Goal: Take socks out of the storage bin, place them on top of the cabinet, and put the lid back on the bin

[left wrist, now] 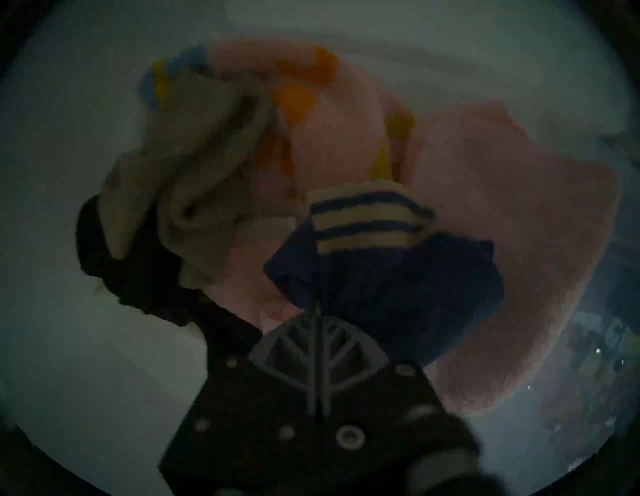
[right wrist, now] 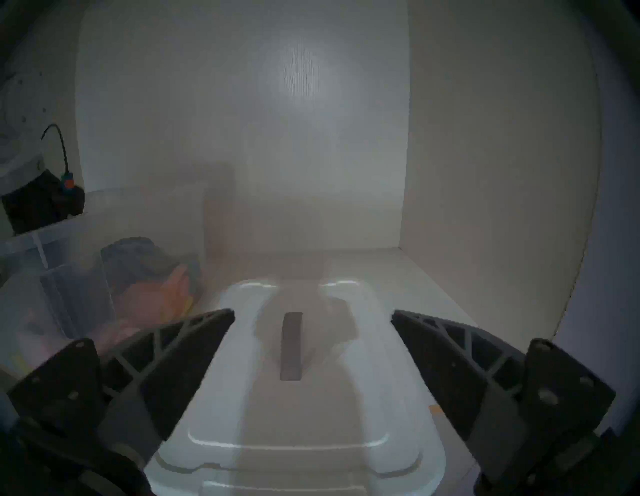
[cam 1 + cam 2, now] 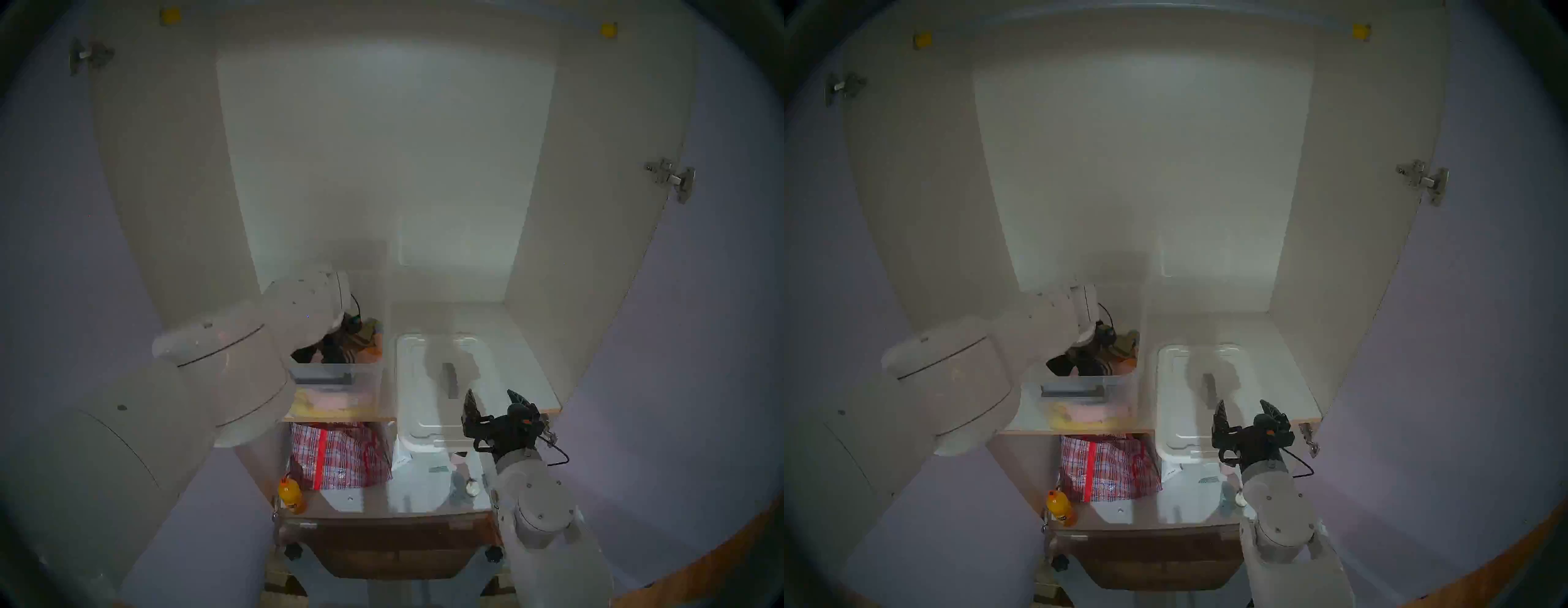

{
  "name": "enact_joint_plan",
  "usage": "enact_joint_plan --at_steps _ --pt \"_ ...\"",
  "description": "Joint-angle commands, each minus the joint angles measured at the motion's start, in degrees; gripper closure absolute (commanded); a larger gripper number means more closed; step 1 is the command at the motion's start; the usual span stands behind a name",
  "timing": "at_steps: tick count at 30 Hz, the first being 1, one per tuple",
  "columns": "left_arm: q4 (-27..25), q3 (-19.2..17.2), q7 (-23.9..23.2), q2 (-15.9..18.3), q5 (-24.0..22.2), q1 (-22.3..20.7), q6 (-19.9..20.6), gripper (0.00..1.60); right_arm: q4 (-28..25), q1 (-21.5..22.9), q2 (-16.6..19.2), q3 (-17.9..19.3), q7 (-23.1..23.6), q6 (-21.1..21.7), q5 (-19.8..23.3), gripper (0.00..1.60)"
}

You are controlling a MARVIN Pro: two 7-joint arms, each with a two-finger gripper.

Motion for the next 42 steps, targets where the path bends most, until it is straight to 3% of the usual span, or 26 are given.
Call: enact_joint_plan --at_steps 1,8,15,16,22,25,30,42 --pt "0.59 -0.11 -3.49 0.94 -0.07 -2.81 0.68 1.60 -1.56 0.48 0.05 -0.03 0.10 -0.17 0.01 0.00" --pt "1.20 -0.15 -7.11 1.75 -0.11 -3.49 0.44 1.60 -1.52 0.50 0.05 -0.03 0.10 -0.20 0.00 0.00" --pt "1.02 -2.68 -10.52 2.06 -1.64 -3.60 -1.07 1.60 -1.52 0.50 0.05 -0.03 0.09 -0.20 0.01 0.00" --pt "0.79 -3.83 -9.56 2.10 -2.72 -3.70 -1.18 1.60 -1.50 0.51 0.05 -0.03 0.09 -0.21 0.00 0.00" --pt "0.26 -2.90 -5.31 1.45 -0.76 -4.14 -1.71 1.60 -1.47 0.52 0.05 -0.04 0.08 -0.23 0.00 0.00" --pt "0.05 -4.75 -2.67 1.81 -2.70 -4.49 -2.02 1.60 -1.43 0.54 0.05 -0.04 0.07 -0.25 0.00 0.00" --pt "-0.50 -7.58 -2.63 2.01 -3.49 -6.93 -2.83 1.60 -1.35 0.58 0.05 -0.04 0.05 -0.29 0.00 0.00" --pt "-1.27 -8.48 -1.96 3.36 -3.94 -8.87 -4.12 1.60 -1.28 0.61 0.05 -0.05 0.03 -0.30 0.00 0.00"
